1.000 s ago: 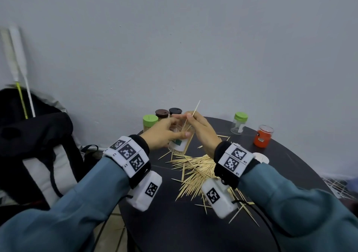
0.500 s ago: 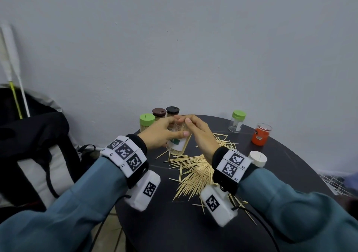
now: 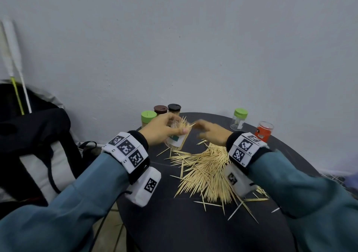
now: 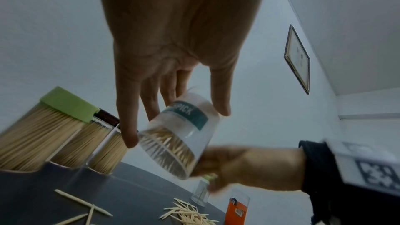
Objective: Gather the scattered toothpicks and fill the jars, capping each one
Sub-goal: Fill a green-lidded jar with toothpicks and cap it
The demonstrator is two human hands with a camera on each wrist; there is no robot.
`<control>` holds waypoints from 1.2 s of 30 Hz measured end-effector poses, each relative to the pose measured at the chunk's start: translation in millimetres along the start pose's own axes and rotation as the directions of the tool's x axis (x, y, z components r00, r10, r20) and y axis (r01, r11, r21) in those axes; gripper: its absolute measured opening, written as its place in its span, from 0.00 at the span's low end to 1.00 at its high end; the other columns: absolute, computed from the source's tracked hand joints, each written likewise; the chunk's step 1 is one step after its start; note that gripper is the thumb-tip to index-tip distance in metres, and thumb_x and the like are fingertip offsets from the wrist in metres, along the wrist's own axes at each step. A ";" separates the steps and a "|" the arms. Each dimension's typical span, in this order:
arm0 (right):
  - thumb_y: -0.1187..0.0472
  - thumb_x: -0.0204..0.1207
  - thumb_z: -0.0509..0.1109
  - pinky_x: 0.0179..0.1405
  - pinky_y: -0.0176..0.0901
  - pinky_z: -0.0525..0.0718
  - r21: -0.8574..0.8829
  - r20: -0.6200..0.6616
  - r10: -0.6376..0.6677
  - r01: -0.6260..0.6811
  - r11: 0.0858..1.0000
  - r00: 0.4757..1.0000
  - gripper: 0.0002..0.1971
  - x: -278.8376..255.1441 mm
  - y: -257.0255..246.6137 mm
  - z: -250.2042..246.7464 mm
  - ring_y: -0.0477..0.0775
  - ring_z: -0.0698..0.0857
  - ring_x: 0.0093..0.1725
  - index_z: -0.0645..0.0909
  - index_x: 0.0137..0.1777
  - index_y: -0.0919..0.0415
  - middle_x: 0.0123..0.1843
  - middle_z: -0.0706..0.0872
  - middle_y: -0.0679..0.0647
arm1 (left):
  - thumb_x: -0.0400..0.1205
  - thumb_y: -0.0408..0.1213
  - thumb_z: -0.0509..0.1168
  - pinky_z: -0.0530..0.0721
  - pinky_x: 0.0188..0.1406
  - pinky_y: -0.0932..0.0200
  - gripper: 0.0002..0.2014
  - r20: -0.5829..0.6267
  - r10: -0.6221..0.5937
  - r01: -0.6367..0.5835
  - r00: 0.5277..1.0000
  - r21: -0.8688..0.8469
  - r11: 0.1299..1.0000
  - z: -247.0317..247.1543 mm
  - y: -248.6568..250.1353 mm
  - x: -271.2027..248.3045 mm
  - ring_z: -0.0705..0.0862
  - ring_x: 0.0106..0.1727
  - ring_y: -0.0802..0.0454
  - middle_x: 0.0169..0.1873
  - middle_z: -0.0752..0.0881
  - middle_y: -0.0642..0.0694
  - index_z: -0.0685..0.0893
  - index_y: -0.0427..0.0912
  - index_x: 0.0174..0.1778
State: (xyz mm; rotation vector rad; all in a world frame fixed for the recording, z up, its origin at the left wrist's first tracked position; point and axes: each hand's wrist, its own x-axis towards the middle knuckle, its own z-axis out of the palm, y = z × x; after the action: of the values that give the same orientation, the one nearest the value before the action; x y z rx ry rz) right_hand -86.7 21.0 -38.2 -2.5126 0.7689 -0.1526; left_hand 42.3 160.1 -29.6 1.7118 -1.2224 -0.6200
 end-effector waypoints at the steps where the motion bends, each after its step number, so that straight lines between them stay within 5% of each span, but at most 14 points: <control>1: 0.66 0.79 0.62 0.72 0.44 0.68 -0.187 0.130 0.047 -0.022 0.982 0.990 0.24 0.2 6.0 -0.8 0.55 0.70 0.75 0.65 0.75 0.60 0.76 0.71 0.56 | 0.76 0.42 0.72 0.77 0.52 0.58 0.27 -0.004 -0.001 0.001 1.000 0.001 1.000 -0.7 -0.3 0.3 0.78 0.56 0.54 0.51 0.80 0.50 0.74 0.41 0.69; 3: 0.66 0.77 0.65 0.72 0.45 0.67 -0.399 0.290 0.137 -0.010 0.917 0.947 0.30 -2.9 12.6 0.1 0.55 0.69 0.75 0.60 0.78 0.58 0.78 0.68 0.56 | 0.76 0.42 0.71 0.78 0.53 0.57 0.27 -0.002 0.002 -0.002 1.000 0.004 1.000 -2.1 -0.2 0.8 0.78 0.56 0.54 0.52 0.80 0.50 0.74 0.41 0.70; 6: 0.63 0.75 0.70 0.74 0.46 0.68 -0.477 0.384 0.147 0.059 0.877 0.912 0.35 -6.3 15.7 6.9 0.56 0.69 0.75 0.58 0.80 0.58 0.77 0.68 0.57 | 0.76 0.42 0.71 0.79 0.55 0.56 0.27 0.005 0.001 -0.001 1.000 0.009 1.000 -3.3 0.4 1.6 0.79 0.58 0.52 0.54 0.80 0.49 0.74 0.42 0.70; 11: 0.62 0.75 0.71 0.69 0.46 0.71 -0.570 0.385 0.038 0.205 0.796 0.922 0.30 -7.1 15.1 16.5 0.57 0.73 0.69 0.65 0.76 0.60 0.71 0.70 0.57 | 0.76 0.42 0.72 0.80 0.59 0.53 0.26 0.010 0.006 -0.007 1.000 0.041 0.999 -0.5 1.1 3.6 0.78 0.61 0.52 0.56 0.79 0.49 0.74 0.42 0.69; 16: 0.63 0.78 0.67 0.57 0.35 0.70 -0.571 0.346 -0.046 0.249 0.782 0.937 0.18 -7.6 18.6 18.3 0.55 0.75 0.64 0.72 0.67 0.63 0.66 0.75 0.58 | 0.76 0.42 0.72 0.80 0.60 0.53 0.26 0.024 -0.001 -0.001 1.000 0.051 0.999 1.6 1.6 5.2 0.77 0.61 0.52 0.56 0.78 0.49 0.74 0.43 0.69; 23: 0.62 0.82 0.60 0.68 0.48 0.73 -0.620 0.336 -0.059 0.268 0.737 0.940 0.17 -15.1 22.8 20.5 0.56 0.73 0.68 0.69 0.68 0.66 0.68 0.74 0.58 | 0.76 0.42 0.72 0.79 0.58 0.54 0.26 0.043 -0.007 0.004 0.999 0.066 0.998 4.7 -0.1 4.9 0.78 0.59 0.52 0.52 0.79 0.50 0.74 0.42 0.69; 30: 0.67 0.85 0.50 0.70 0.44 0.68 -0.584 0.299 -0.038 0.214 0.783 0.954 0.14 -17.0 26.9 24.9 0.56 0.71 0.69 0.67 0.68 0.69 0.70 0.72 0.61 | 0.76 0.42 0.72 0.79 0.63 0.51 0.26 0.050 -0.012 0.008 0.999 0.062 0.998 4.9 2.8 4.3 0.77 0.62 0.52 0.56 0.79 0.47 0.74 0.42 0.69; 36: 0.68 0.84 0.51 0.52 0.38 0.69 -0.466 0.232 -0.001 0.112 0.877 0.973 0.04 -10.6 31.7 28.0 0.49 0.70 0.48 0.64 0.50 0.59 0.53 0.73 0.56 | 0.77 0.40 0.71 0.80 0.53 0.59 0.26 0.022 -0.006 0.006 1.000 0.024 1.000 -1.7 4.5 1.0 0.78 0.58 0.54 0.53 0.80 0.49 0.74 0.41 0.70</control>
State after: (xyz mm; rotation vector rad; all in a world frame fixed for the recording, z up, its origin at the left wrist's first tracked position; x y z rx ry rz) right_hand -104.2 16.4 -77.8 -2.9480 0.7030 0.3436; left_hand 42.0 159.3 -24.8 1.7337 -1.2450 -0.6312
